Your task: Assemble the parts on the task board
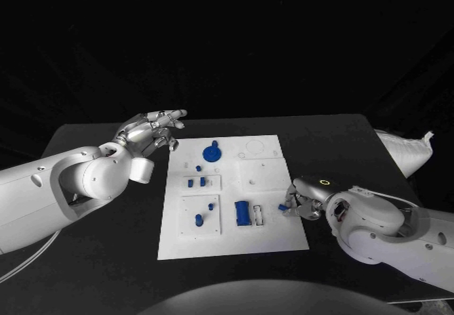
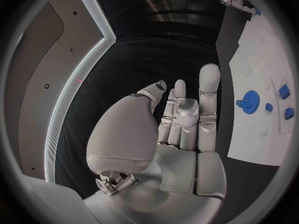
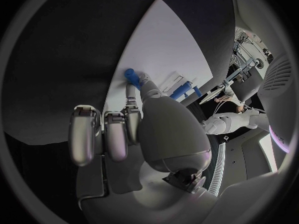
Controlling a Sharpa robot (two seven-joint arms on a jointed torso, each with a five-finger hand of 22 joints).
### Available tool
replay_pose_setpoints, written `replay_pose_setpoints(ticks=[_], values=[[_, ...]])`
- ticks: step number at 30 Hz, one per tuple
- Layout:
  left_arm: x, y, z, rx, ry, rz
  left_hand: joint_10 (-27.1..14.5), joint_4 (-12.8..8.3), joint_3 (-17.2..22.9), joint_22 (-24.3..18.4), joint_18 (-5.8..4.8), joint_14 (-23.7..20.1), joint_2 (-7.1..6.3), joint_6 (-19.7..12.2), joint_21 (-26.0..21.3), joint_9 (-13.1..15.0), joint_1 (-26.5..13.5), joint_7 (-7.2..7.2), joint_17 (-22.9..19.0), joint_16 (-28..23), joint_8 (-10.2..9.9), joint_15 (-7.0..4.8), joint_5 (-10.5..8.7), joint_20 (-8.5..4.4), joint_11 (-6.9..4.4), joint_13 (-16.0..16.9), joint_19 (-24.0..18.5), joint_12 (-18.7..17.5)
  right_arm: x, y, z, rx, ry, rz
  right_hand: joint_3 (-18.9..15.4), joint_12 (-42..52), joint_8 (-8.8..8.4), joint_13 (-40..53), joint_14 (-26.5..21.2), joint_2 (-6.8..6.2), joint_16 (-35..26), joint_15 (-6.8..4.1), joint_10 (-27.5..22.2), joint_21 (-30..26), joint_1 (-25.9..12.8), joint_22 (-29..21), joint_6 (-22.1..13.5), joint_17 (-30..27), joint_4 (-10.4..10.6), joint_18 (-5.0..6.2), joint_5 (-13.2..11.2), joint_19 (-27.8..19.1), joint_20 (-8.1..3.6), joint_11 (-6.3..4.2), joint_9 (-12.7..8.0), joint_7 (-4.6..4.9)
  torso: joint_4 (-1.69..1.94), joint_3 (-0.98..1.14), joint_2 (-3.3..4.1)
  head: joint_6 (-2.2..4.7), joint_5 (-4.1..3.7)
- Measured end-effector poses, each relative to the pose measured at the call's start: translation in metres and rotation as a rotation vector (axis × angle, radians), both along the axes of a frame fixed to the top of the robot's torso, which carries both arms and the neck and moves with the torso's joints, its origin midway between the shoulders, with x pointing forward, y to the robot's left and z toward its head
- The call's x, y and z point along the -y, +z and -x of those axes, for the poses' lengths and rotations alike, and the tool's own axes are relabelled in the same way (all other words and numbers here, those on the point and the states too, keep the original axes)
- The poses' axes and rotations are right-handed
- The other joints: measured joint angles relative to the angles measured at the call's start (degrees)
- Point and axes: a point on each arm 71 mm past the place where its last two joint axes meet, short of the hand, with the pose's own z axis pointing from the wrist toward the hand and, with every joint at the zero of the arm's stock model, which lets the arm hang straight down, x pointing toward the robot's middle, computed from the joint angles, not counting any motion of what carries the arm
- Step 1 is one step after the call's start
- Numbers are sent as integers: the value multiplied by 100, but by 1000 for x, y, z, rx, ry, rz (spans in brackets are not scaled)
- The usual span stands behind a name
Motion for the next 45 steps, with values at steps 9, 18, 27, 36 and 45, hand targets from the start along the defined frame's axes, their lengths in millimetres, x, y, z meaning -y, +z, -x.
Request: replay_pose_setpoints(ticks=[9,18,27,36,45], values=[[0,0,0,0,0,0,0,0,0,0,0,0,0,0,0,0,0,0,0,0,0,0,0,0,0,0,0,0,-7,1,-2,22,34,25,844,-58,-145,-35,1,0,0,0,0,0,0,-1,67,0,-270,0,-17,0,0,0,-48,26,4,-3,-1,-14,5],[0,0,0,0,0,0,0,0,0,0,0,0,0,0,0,0,0,0,-7,0,0,0,0,0,0,1,0,0,-13,0,-6,42,66,58,1306,-224,-360,-179,0,-51,0,44,22,0,-256,-1,32,0,-239,1,-56,0,45,21,-102,67,4,-4,-2,-31,6],[0,0,0,0,0,0,0,0,0,0,0,0,0,0,0,0,0,0,-8,0,-1,0,0,0,0,1,0,0,-17,0,-9,60,89,85,1582,-231,-476,-752,0,-151,0,44,24,0,-489,-2,75,1,-217,1,-56,-1,45,28,-159,106,-7,-3,-2,-34,23],[0,0,0,0,0,0,0,0,0,-4,0,0,0,0,0,0,0,0,-13,0,-1,0,0,0,0,-5,0,0,-19,-1,-11,74,101,95,1736,-228,-510,-931,1,-218,0,45,20,0,-633,-3,106,4,-186,0,-58,-1,45,43,-157,119,-3,-2,-8,-41,13],[0,0,0,0,0,0,0,0,0,-6,0,0,0,0,0,0,0,0,-13,0,-1,0,0,0,0,-5,0,0,-23,-1,-3,91,91,41,1868,-133,-559,-907,1,-257,0,45,24,23,-702,-3,195,3,-172,0,-47,-1,45,48,-377,88,-2,4,-3,-41,53]])
